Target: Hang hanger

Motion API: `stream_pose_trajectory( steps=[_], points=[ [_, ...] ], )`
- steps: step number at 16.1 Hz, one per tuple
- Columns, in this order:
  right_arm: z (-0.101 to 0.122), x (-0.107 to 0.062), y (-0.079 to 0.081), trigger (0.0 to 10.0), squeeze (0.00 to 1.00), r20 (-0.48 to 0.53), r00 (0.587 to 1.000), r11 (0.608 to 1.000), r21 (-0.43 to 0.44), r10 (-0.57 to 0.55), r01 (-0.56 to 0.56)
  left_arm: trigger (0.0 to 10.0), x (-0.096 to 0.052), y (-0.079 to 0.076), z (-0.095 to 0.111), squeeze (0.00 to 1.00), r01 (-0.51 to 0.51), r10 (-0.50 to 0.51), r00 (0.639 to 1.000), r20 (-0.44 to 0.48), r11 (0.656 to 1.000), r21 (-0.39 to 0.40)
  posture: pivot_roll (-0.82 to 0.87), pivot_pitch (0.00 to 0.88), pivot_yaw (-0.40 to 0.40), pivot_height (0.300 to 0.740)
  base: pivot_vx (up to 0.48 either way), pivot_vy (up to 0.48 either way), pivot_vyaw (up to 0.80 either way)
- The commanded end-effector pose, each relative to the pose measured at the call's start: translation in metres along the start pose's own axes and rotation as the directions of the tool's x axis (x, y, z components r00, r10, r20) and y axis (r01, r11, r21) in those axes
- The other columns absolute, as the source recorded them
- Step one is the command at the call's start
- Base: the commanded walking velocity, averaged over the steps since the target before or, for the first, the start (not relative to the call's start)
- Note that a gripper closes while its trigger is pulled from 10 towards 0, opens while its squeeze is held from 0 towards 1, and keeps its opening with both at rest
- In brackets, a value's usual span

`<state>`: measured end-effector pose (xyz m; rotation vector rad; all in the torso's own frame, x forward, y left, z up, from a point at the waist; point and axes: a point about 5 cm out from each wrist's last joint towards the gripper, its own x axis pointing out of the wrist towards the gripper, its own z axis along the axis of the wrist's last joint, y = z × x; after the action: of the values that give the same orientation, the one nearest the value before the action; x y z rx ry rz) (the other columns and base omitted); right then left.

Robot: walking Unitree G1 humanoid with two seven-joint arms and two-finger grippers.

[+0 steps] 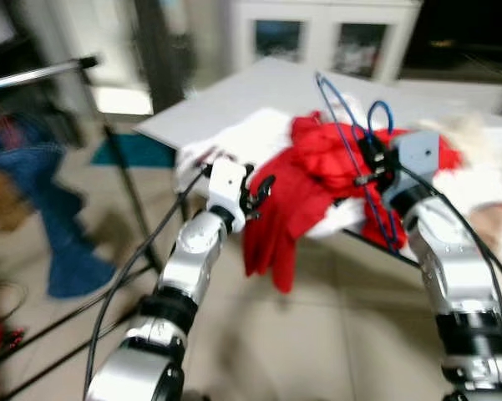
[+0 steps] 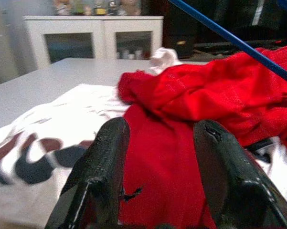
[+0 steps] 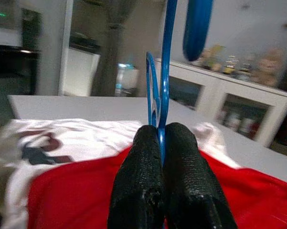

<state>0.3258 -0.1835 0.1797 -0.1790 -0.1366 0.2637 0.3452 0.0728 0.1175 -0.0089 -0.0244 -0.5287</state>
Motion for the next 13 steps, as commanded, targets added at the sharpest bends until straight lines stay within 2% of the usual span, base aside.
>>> stream_pose_trajectory(
  steps=[1, 13],
  points=[
    [0.0018, 0.0007, -0.0013, 10.0, 0.0, 0.008, 1.0, 1.0, -0.002, -0.006, 0.006, 10.0, 0.0013, 0.0033, 0.0027, 0.0, -0.012, 0.012, 1.0, 0.0, 1.0, 0.008, 0.07, 0.0, 0.015, 0.74, 0.0, 0.0, 0.0],
    [0.0008, -0.0007, -0.0024, 10.0, 0.0, 0.003, 1.0, 1.0, -0.006, -0.004, 0.004, 10.0, 0.003, 0.0076, 0.0025, 0.0, -0.064, 0.064, 0.998, -0.009, 0.998, 0.01, 0.07, 0.0, 0.012, 0.74, 0.0, 0.0, 0.0]
  ],
)
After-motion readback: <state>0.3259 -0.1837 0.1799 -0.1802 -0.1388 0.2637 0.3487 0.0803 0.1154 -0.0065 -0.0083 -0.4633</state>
